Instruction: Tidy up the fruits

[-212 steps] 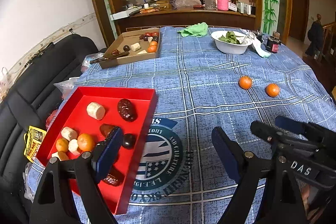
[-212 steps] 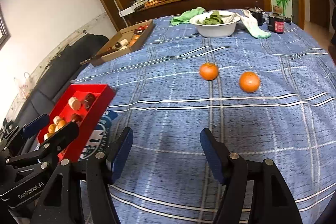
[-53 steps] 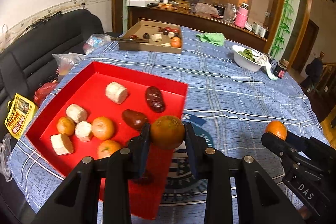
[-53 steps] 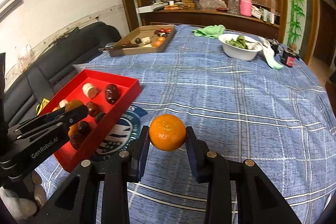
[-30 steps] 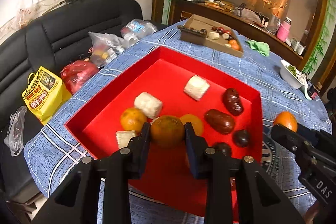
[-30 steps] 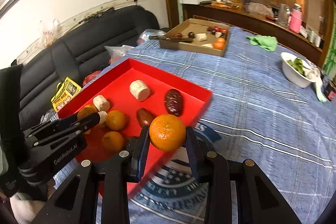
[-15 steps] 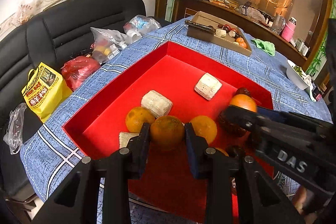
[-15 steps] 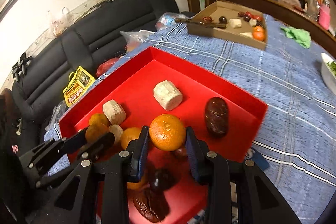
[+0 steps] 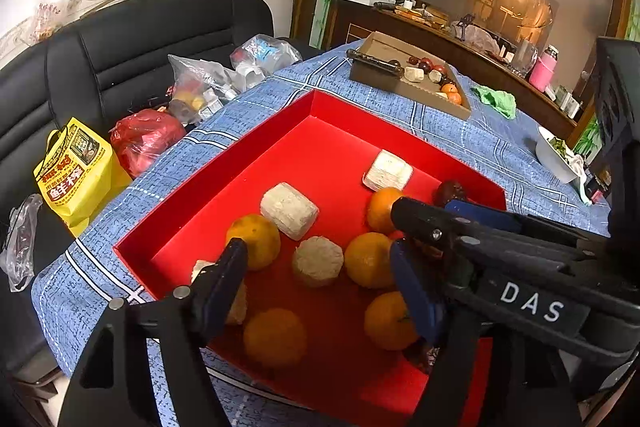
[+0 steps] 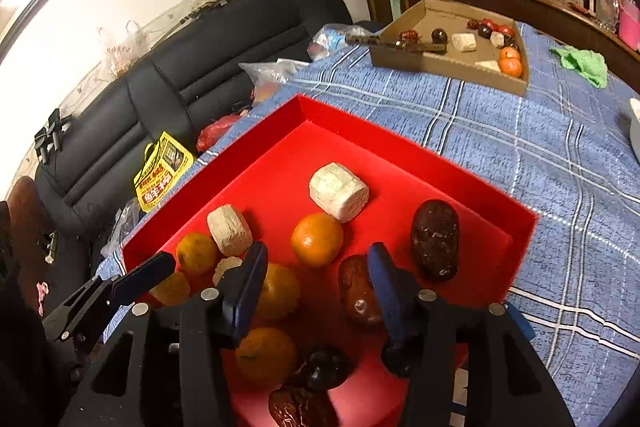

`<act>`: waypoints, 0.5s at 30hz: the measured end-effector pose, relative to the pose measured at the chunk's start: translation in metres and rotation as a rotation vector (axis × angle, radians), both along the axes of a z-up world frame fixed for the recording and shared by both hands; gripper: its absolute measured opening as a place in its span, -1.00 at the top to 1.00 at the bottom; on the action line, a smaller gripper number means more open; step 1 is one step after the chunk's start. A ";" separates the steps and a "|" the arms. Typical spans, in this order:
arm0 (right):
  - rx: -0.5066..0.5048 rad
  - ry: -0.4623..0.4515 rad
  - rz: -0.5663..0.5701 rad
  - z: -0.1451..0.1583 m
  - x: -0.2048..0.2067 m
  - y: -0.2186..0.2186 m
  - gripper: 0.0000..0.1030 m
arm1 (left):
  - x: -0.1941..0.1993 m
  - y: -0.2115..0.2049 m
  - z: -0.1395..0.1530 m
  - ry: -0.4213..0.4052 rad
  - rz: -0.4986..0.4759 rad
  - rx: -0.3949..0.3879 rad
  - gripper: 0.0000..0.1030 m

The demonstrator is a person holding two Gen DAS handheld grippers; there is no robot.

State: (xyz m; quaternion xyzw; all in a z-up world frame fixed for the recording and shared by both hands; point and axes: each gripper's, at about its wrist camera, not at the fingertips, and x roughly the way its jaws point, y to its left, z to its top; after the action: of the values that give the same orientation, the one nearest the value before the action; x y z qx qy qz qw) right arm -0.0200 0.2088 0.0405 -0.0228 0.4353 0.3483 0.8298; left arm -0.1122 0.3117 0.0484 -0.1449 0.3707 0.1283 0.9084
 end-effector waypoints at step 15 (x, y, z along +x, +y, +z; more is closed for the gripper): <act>0.053 -0.069 -0.134 0.025 -0.025 -0.063 -0.28 | -0.012 -0.033 0.023 -0.032 -0.020 0.096 -0.54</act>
State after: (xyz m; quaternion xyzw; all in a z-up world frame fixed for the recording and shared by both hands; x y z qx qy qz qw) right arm -0.0447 0.1454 0.0653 0.0162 0.3975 0.3022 0.8662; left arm -0.1239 0.2791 0.0715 -0.0994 0.3508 0.1344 0.9214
